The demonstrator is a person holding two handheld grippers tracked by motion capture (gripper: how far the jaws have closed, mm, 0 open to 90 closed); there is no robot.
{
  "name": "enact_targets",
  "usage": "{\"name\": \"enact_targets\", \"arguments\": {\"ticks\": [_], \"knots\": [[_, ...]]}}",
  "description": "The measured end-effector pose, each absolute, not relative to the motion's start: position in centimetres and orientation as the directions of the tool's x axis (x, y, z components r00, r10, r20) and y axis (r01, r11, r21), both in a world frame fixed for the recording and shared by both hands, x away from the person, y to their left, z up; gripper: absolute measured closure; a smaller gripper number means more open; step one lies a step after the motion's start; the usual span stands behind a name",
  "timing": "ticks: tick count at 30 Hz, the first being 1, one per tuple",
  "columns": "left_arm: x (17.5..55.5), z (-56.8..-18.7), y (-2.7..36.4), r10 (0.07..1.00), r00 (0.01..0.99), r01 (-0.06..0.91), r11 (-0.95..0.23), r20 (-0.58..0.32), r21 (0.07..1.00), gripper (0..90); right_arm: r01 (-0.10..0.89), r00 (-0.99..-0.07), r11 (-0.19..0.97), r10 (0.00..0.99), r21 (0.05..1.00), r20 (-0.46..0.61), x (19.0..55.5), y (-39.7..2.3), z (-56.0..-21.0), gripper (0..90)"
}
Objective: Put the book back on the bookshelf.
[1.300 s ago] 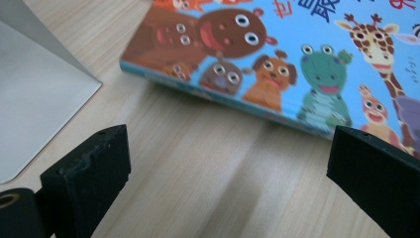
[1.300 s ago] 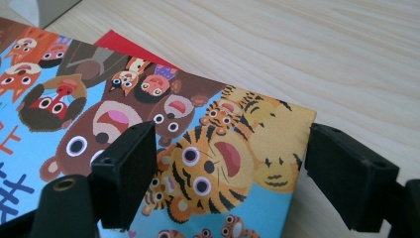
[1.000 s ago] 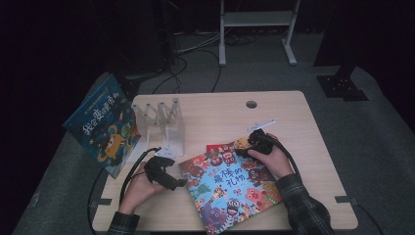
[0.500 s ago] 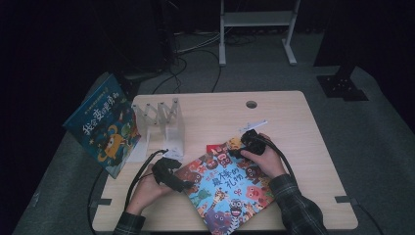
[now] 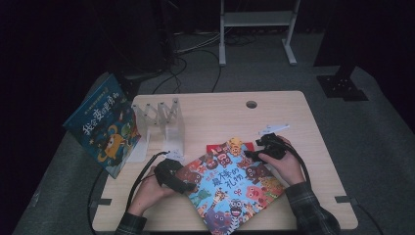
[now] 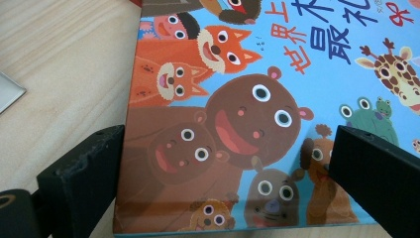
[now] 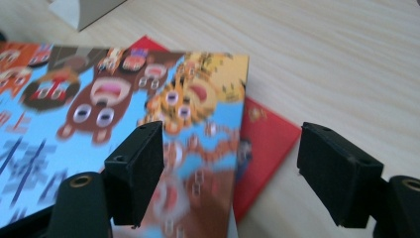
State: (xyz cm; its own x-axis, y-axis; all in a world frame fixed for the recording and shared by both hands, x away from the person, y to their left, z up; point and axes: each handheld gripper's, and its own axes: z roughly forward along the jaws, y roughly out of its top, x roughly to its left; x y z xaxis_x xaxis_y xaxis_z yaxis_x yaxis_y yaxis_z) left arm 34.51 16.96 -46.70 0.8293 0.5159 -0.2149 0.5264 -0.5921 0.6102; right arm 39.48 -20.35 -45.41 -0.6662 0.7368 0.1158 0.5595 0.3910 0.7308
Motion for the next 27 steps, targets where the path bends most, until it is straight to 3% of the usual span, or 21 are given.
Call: {"name": "enact_targets", "arguments": {"ticks": [27], "knots": [[34.4,-46.6,16.9,0.53,0.818,0.544,-0.59,-0.221,0.596,1.7,0.543,-0.652,0.39,0.754,0.743,0.081,28.9,-29.3,-46.8,24.0]]}}
